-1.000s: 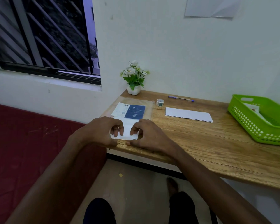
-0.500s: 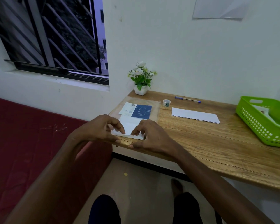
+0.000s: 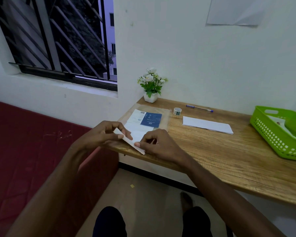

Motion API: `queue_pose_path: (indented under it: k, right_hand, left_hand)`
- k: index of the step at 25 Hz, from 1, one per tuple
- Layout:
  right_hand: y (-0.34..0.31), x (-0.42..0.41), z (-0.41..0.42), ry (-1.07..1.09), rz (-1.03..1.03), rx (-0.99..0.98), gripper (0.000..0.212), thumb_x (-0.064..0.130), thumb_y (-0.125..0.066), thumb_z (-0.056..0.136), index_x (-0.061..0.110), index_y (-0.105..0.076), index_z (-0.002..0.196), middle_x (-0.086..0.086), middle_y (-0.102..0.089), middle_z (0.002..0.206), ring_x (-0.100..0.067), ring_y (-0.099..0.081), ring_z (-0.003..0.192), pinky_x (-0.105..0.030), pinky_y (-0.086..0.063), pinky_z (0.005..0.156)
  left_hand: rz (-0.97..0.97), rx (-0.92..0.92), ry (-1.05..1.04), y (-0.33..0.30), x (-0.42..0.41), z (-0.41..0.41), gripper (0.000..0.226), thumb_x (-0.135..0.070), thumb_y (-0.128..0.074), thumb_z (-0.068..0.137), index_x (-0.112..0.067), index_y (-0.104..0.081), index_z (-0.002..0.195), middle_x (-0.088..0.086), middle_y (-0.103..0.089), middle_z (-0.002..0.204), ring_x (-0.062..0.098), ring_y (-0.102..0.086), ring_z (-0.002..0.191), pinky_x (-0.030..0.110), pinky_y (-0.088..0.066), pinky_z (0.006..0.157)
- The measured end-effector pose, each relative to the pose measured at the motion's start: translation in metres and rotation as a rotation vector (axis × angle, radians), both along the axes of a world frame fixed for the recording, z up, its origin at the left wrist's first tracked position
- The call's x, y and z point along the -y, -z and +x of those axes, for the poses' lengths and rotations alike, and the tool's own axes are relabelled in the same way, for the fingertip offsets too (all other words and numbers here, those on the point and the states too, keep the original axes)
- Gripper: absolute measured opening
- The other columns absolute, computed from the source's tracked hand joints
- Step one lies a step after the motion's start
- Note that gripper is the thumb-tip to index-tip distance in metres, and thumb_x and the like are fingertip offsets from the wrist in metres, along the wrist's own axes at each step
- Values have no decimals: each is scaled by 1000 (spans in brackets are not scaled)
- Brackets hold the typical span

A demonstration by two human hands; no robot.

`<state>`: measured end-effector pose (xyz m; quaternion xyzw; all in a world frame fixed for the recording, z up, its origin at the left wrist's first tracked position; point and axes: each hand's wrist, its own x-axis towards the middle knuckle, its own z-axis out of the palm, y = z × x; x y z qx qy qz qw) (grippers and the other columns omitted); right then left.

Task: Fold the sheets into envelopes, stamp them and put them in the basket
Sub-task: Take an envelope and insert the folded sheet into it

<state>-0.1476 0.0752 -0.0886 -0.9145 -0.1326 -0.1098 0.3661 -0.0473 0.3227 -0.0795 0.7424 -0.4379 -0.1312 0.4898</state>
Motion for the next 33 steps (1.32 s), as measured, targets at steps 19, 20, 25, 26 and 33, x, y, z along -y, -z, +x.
queue_pose_path:
  k: [19, 20, 25, 26, 33]
  right_hand:
    - [-26, -94, 43, -239, -149, -44, 79, 52, -81, 78, 31, -45, 145, 7, -49, 148, -13, -44, 132, -40, -33, 113]
    - [-28, -97, 45, -260, -129, -28, 75, 51, -82, 77, 30, -49, 142, 9, -54, 143, -11, -49, 127, -37, -37, 109]
    - [-40, -114, 50, -315, 120, 14, 31, 32, -85, 78, 19, -75, 105, 8, -76, 100, -4, -68, 89, -18, -51, 82]
    - [-42, -117, 49, -330, 208, -18, 25, 27, -84, 80, 15, -75, 100, 4, -77, 97, -8, -71, 85, -19, -54, 79]
    - [-53, -116, 44, -162, 716, -60, 18, 9, -76, 85, 0, -67, 97, -15, -76, 96, -24, -74, 83, -35, -61, 75]
  left_hand:
    - [-896, -523, 60, -10, -60, -22, 23, -17, -47, 87, -1, -64, 88, -4, -43, 43, 10, -24, 42, 22, -22, 45]
    - [-898, -534, 84, -12, -63, -24, 21, -17, -49, 88, 0, -63, 88, -4, -43, 43, 11, -20, 41, 24, -19, 44]
    - [-963, -645, 283, -30, -82, -30, 34, -22, -73, 85, 2, -57, 103, 4, -53, 60, 11, -30, 43, 23, -17, 44]
    - [-1015, -683, 307, -34, -85, -30, 40, -26, -71, 88, 2, -55, 113, 7, -56, 71, 14, -41, 50, 22, -28, 47]
    - [-1049, -667, 30, -23, -81, -19, 91, -80, -42, 89, -13, -48, 151, 13, -56, 146, 31, -56, 132, 50, -42, 112]
